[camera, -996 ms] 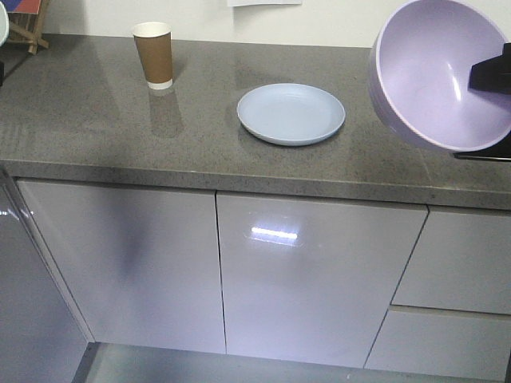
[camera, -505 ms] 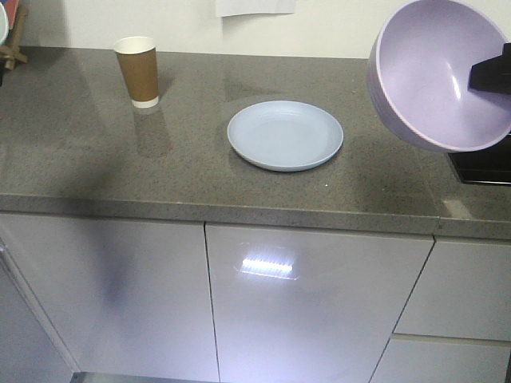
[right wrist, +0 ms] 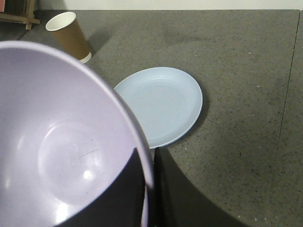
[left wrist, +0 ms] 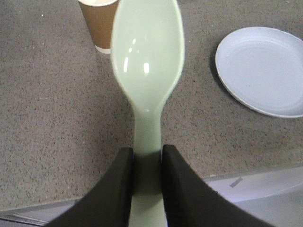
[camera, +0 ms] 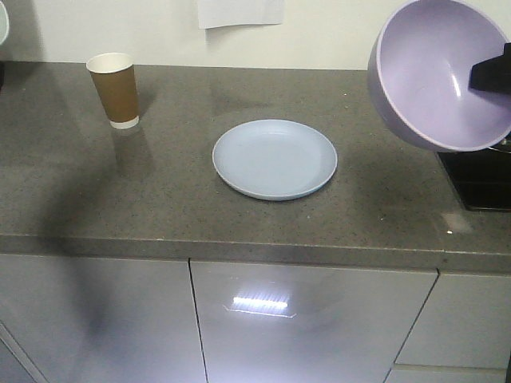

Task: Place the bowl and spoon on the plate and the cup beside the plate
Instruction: 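Drive the base up to the counter, stopping in front of the blue plate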

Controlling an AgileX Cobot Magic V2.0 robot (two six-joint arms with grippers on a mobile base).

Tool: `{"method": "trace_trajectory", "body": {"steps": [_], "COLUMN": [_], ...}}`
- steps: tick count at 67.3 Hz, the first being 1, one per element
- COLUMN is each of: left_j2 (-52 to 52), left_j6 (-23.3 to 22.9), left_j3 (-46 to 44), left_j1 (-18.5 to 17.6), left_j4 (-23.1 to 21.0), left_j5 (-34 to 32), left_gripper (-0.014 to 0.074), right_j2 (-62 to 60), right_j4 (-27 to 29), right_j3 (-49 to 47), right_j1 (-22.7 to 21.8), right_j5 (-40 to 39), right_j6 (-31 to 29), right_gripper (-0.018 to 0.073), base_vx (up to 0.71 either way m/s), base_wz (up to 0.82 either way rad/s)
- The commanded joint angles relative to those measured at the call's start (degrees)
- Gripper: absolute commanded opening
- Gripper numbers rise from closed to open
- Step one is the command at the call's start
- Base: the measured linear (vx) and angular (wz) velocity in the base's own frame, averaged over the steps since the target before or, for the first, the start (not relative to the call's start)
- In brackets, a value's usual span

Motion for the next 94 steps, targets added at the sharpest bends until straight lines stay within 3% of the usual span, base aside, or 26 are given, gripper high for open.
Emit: {"method": "trace_trajectory", "body": {"steps": [1, 94], "left_j2": [-1.4, -1.4], "left_j6": [0.0, 0.0], "left_j3": [-1.5, -1.5], "left_j1": [-0.3, -0.3], "left_j4": [-1.3, -1.3], "left_j5": [-3.4, -3.5], "left_gripper": [-0.0008, -0.0008], "right_j2": [-1.3, -1.3], "right_j4": [2.8, 2.8], "right_j3": [-1.6, -1.6], "right_j1": [-0.1, -0.1], "right_j5": [-2.5, -2.5], "right_j6": [-0.4, -0.4], "right_gripper": [-0.0006, -0.0006], "base_vx": [0.15, 0.09], "base_wz": [0.03, -0.01]}}
